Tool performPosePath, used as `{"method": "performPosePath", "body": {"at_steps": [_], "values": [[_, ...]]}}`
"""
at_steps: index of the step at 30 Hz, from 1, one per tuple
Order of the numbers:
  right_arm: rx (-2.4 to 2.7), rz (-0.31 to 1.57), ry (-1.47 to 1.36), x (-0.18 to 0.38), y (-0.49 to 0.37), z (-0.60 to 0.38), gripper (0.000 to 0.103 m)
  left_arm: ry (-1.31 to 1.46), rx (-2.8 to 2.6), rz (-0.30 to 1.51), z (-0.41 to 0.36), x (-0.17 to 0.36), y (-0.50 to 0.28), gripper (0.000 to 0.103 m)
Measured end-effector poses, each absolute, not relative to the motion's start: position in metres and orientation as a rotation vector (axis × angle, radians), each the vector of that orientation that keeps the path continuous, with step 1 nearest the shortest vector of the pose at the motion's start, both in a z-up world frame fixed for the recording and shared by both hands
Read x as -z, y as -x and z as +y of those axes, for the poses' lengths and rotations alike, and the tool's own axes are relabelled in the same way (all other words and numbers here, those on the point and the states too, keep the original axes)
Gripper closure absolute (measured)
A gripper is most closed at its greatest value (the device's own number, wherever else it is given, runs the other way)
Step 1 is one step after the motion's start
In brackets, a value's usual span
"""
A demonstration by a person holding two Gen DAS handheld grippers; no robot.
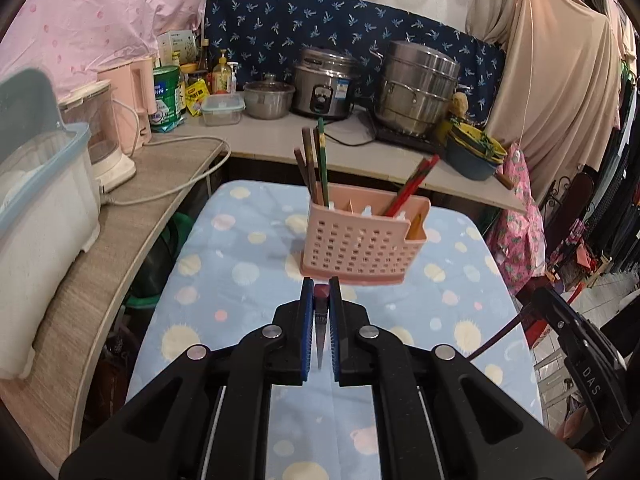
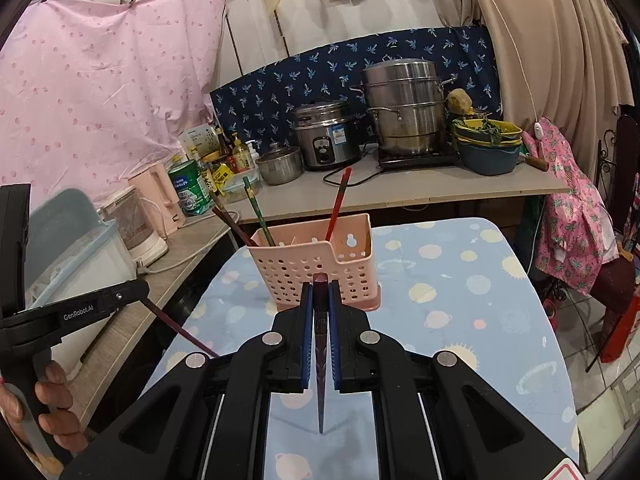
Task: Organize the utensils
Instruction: 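Lift both dark red chopsticks and carry them above the pink basket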
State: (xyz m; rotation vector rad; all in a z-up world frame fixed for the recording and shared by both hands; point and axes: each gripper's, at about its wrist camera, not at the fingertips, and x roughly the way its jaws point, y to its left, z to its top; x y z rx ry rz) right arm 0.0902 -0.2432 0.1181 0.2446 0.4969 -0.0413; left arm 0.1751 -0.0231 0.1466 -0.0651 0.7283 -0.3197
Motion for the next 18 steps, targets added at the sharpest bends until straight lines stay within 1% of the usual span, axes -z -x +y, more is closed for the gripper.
{"method": "performPosePath", "body": {"at_steps": [7, 13, 18], "values": [[0.024, 0.434, -0.283, -0.152, -0.124, -0.255, 0.096, 0.095, 0.332, 0.651, -0.03, -0.193, -0.204, 0.096], [0.015, 0.349, -0.294, -0.196, -0.158, -0.263, 0.096, 0.123, 0.335, 0.545, -0.04, -0.246, -0.229, 0.096], [0.022, 0.295, -0.295, -0.227, -0.192, -0.267, 0.096, 0.135, 0.324, 0.483, -0.047, -0.273, -0.255, 0.096]]}}
